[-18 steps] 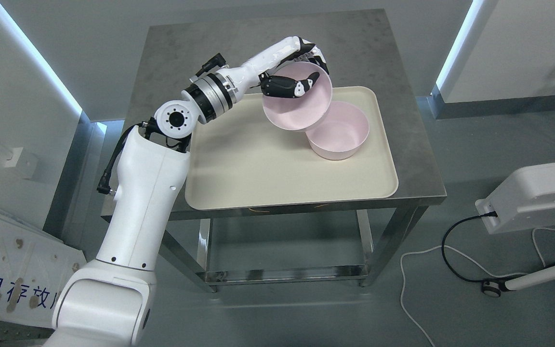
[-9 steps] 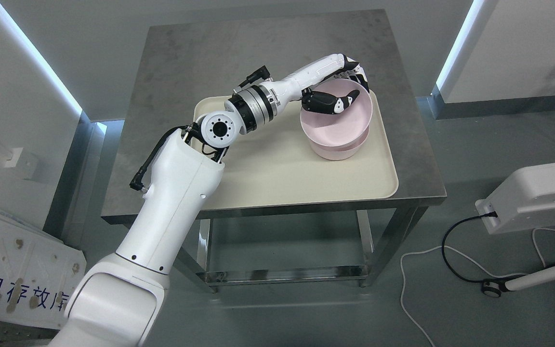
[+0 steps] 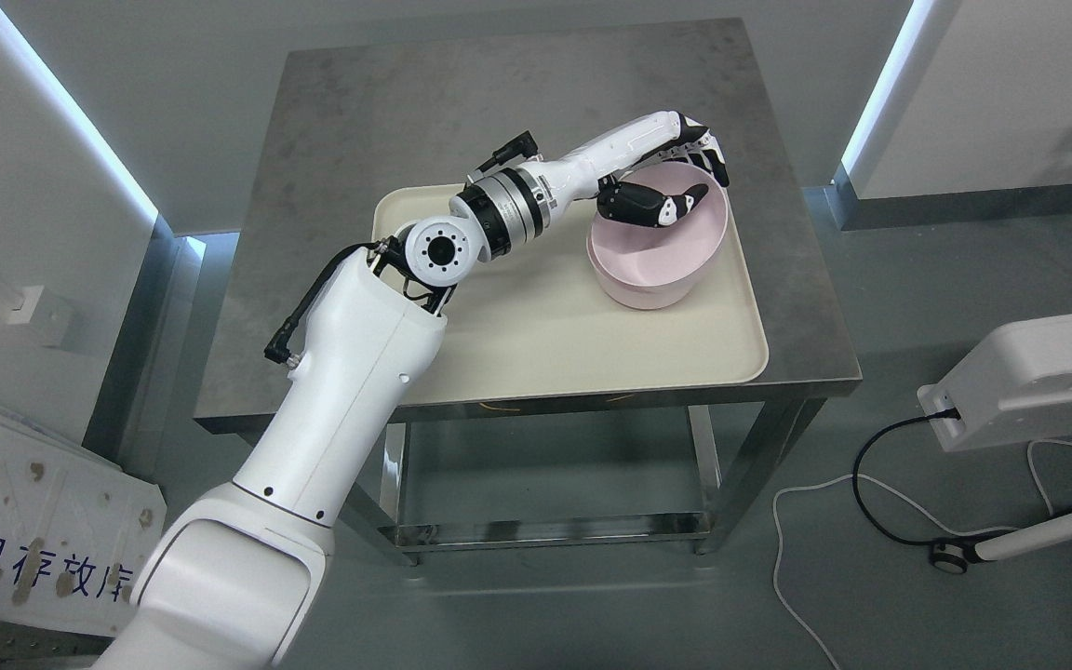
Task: Stack pink IKEA bowls on left shelf middle
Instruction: 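Carry the bowl over the other pink bowl and lower it inside, then release the bowl and move the left hand beside the stacked bowls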
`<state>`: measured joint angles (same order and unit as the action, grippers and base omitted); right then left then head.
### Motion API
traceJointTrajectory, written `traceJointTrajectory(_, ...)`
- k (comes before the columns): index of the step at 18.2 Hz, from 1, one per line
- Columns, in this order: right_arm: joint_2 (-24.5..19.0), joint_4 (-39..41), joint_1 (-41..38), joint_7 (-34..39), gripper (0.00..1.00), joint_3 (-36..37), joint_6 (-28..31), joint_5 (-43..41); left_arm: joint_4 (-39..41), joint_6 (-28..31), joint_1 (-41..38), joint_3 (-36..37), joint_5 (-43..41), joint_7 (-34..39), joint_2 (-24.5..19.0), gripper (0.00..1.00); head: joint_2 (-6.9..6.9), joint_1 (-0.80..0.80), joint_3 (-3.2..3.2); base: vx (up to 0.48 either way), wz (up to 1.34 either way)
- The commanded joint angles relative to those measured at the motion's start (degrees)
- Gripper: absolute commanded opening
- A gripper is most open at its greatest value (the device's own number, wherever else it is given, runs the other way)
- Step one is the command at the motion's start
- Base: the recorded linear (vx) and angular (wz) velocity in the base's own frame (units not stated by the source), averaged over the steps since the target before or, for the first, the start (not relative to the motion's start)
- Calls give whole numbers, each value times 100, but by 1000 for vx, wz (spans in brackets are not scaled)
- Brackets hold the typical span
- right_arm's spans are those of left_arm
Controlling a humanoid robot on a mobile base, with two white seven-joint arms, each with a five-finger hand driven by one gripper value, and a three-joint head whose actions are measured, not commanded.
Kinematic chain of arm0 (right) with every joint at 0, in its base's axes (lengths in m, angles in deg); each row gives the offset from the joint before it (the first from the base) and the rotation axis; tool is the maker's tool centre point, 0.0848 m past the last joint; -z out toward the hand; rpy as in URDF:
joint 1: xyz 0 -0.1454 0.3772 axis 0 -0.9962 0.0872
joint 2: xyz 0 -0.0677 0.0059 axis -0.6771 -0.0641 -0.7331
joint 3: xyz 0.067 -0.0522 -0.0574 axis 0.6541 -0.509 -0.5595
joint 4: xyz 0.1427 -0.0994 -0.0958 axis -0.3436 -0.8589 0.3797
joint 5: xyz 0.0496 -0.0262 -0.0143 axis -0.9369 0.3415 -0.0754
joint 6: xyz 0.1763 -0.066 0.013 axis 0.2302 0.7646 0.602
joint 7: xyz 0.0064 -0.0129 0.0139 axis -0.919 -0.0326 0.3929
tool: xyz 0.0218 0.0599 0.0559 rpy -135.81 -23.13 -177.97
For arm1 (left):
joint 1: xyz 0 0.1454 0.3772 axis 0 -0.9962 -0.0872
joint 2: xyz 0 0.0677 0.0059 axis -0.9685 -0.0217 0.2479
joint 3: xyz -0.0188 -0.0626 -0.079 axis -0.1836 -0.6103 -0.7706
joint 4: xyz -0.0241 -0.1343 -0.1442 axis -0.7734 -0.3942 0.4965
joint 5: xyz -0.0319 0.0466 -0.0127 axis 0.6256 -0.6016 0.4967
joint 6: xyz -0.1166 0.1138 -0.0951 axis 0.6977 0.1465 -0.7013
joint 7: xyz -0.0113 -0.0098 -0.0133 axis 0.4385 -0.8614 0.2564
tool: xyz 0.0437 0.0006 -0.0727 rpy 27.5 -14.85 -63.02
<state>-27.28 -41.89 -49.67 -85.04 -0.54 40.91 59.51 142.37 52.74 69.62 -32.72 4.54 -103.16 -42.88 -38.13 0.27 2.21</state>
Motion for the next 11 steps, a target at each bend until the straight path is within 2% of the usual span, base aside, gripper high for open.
traceJointTrajectory(1, 100, 100, 0, -4, 100, 26, 5, -9, -247, 54, 95, -70, -12, 172, -58, 27, 0, 0, 0, 0, 0)
traceJointTrajectory(3, 100, 100, 0, -4, 100, 26, 5, -9, -247, 159, 95, -79, -38, 287, -58, 55, 0, 0, 0, 0, 0)
traceJointTrajectory(5, 100, 100, 0, -4, 100, 26, 5, -9, -221, 134, 104, -314, -21, 279, -58, 68, 0, 0, 0, 0, 0)
traceJointTrajectory(7, 100, 100, 0, -4, 100, 26, 5, -9, -81, -6, 78, -919, 41, 226, -58, 84, 0, 0, 0, 0, 0)
traceJointTrajectory(8, 100, 100, 0, -4, 100, 26, 5, -9, 129, -155, -1, -1270, 102, 226, -58, 90, 0, 0, 0, 0, 0)
traceJointTrajectory(9, 100, 100, 0, -4, 100, 26, 5, -9, 409, -217, -114, -1535, 337, 226, -58, 92, 0, 0, 0, 0, 0)
traceJointTrajectory(11, 100, 100, 0, -4, 100, 26, 5, -9, 998, -218, -439, -1757, 1790, 243, -58, 93, 0, 0, 0, 0, 0)
